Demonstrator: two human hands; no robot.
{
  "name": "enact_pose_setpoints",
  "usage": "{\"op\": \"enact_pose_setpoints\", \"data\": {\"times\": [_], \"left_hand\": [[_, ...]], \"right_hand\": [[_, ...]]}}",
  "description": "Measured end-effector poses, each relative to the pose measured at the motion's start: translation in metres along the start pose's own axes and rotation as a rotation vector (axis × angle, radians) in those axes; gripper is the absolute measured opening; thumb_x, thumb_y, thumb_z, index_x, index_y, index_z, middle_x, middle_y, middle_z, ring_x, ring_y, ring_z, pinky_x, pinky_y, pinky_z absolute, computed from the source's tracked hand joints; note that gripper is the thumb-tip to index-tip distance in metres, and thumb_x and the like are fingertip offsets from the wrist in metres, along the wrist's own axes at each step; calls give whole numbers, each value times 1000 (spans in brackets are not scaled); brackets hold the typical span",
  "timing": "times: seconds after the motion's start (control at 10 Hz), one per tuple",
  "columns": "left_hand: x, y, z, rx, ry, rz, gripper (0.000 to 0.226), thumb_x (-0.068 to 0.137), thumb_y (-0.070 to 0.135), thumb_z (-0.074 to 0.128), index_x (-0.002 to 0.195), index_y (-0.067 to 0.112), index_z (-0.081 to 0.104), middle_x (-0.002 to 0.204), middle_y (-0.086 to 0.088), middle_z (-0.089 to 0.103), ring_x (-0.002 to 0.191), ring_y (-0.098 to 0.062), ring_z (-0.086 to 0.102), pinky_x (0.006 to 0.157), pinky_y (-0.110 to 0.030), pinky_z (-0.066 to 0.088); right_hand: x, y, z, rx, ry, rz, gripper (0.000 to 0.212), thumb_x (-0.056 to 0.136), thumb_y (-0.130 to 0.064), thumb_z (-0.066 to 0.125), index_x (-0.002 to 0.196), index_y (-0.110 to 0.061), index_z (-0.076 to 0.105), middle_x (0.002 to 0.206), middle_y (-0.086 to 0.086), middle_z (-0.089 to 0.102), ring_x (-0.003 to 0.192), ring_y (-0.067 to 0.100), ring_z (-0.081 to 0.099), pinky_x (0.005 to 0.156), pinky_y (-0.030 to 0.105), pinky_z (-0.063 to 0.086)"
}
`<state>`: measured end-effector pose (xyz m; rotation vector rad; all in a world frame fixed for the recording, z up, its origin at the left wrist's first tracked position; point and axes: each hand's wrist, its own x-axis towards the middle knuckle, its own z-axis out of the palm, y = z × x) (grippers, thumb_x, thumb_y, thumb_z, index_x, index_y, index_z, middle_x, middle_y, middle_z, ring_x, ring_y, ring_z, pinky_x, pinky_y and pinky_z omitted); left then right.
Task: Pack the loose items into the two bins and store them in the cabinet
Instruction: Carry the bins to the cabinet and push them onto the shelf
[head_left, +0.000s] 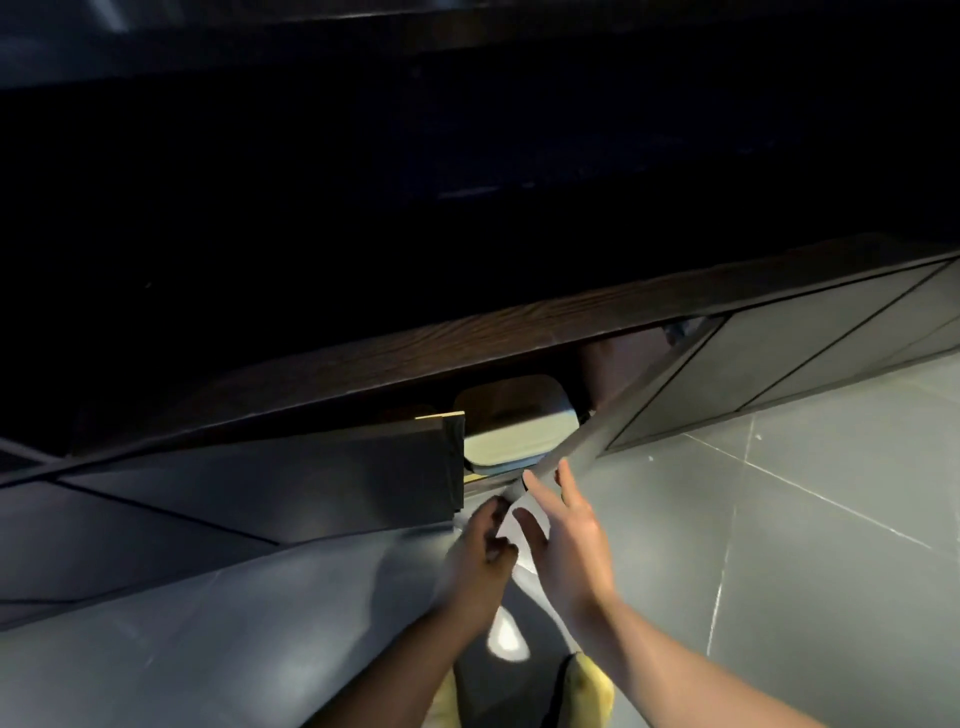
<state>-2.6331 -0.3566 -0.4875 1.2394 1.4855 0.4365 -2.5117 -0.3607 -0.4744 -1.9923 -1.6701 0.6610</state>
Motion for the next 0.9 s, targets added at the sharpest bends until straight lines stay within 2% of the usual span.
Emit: {"op": "enact_pose_setpoints", "data": {"times": [0.1,0.2,0.3,0.4,0.5,0.6,0.7,0.8,0.9], "left_hand": [[18,3,-25,57,5,34,43,94,17,53,135,28,45,129,7,56,114,-11,56,95,-28,43],[32,8,-40,73,-19,30,50,94,14,48,141,27,38,130,6,56,116,-9,54,97,-26,43],[49,11,-48,25,-35,20,59,88,9,46,144,25,36,129,9,53,118,-10,55,101,-34,44],[65,15,-57,5,-43,14,63,85,14,47,145,25,34,131,9,51,121,-10,54,101,-37,46],[71,23,-65,-73,-29,12,67,82,14,48,146,19,31,142,-4,47,124,-16,51,104,-39,43],[74,30,-72,-109,-28,17,68,81,21,49,146,21,31,142,-6,46,126,-15,49,106,-36,40],[76,26,-78,-78,-22,31,57,93,10,49,146,23,31,139,-7,49,120,-13,52,103,-29,41],[75,22,-80,-33,-37,44,57,93,7,48,146,21,32,136,-9,51,113,-10,53,96,-22,41],[72,23,-81,38,-26,87,54,92,4,49,143,20,37,135,-11,53,119,-12,52,102,-25,40]], "right_hand": [[20,-21,14,-43,-82,14,59,95,-14,53,149,-27,32,161,11,5,142,30,31,102,29,42],[39,-33,16,-78,-202,28,73,94,-2,48,154,-27,13,160,12,-16,147,28,15,108,26,33],[60,-43,16,-76,-296,44,81,91,3,47,154,-28,6,158,12,-23,148,26,8,109,24,28],[77,-49,21,-63,-333,35,87,88,-3,54,154,-26,2,156,13,-26,149,26,4,110,25,26],[85,-54,23,-41,-321,21,90,85,-3,53,154,-29,1,156,8,-29,149,24,6,105,26,34],[94,-57,20,-101,-338,22,92,84,9,46,154,-31,1,156,6,-29,149,24,7,103,25,37],[104,-57,12,-174,-391,-2,94,85,10,49,154,-30,0,157,7,-27,149,23,4,109,27,32],[103,-52,3,-222,-416,-28,93,84,10,49,154,-28,1,158,7,-23,149,20,-1,115,26,23],[94,-50,-9,-244,-407,-39,87,85,5,46,154,-25,3,161,5,-13,149,19,-3,120,31,10]]}}
